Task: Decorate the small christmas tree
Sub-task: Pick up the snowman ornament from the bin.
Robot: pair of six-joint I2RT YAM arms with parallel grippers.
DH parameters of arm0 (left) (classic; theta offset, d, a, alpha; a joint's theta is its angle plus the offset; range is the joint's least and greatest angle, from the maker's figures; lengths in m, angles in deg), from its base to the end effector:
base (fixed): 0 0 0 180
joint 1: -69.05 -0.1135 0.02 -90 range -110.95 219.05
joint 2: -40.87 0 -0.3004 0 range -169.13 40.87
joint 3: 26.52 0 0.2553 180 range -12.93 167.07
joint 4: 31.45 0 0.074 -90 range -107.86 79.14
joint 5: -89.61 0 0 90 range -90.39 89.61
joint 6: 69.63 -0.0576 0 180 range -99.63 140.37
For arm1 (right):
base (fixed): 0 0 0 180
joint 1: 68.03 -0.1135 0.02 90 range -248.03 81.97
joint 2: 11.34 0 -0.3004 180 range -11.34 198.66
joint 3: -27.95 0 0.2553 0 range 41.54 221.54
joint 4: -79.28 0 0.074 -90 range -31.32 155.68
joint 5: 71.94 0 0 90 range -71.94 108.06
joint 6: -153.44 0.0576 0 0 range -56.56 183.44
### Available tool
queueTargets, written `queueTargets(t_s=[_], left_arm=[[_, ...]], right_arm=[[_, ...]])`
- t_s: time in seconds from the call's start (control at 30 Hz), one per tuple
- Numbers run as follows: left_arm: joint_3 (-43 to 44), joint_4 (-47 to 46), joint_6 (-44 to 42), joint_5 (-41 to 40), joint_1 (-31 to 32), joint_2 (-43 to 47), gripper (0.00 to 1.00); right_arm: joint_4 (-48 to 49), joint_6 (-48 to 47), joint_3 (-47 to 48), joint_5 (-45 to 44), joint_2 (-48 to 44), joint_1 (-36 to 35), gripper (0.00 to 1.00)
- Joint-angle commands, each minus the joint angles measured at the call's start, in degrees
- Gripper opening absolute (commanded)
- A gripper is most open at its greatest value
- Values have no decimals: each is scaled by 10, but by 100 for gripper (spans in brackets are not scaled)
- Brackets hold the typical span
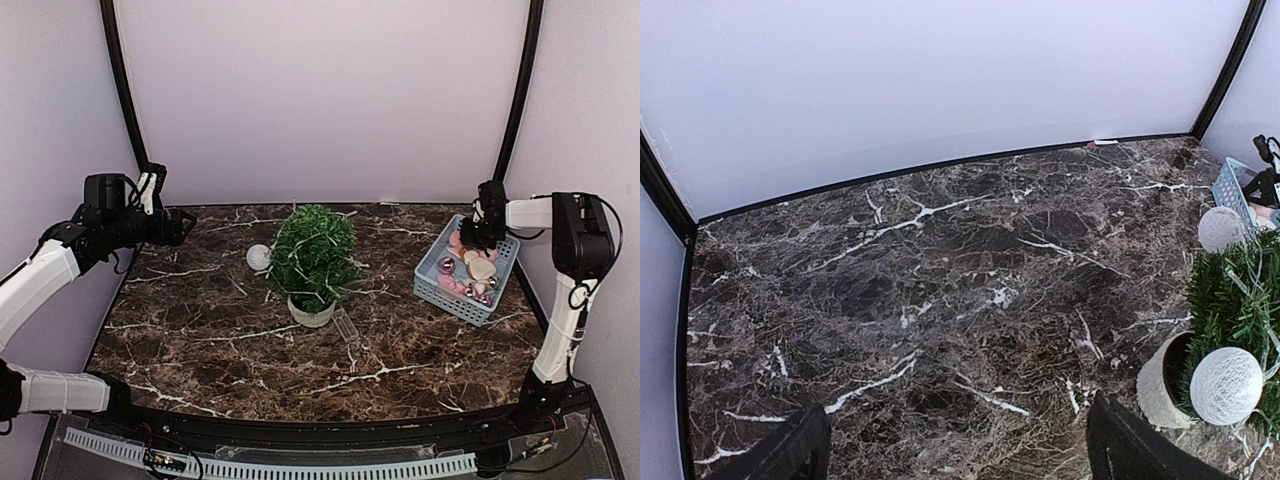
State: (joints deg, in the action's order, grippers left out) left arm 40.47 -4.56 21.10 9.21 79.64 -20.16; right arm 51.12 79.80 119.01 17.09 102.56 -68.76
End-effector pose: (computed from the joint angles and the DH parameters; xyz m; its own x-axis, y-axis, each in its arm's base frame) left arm 0.2446 -0.0555 0.3561 -0.3554 0.0537 -0.9332 0.3298 0.9413 -0.0715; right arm 0.4598 0.0049 0.1868 -0.7462 0.2721 -0.6075 0.2169 0.9622 0.1646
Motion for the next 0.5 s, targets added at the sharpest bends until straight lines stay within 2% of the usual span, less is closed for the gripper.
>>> queueTargets(t_s=[0.0,0.2,0.47], left_arm=[[-7,-18,5,6,-3,9,92],[-7,-18,4,6,-3,8,92],[-6,-18,3,7,-3,8,91]], right_arm=[[9,-1,21,5,9,2,17],[9,-1,26,4,15,2,11],[9,-2,29,4,25,2,11]])
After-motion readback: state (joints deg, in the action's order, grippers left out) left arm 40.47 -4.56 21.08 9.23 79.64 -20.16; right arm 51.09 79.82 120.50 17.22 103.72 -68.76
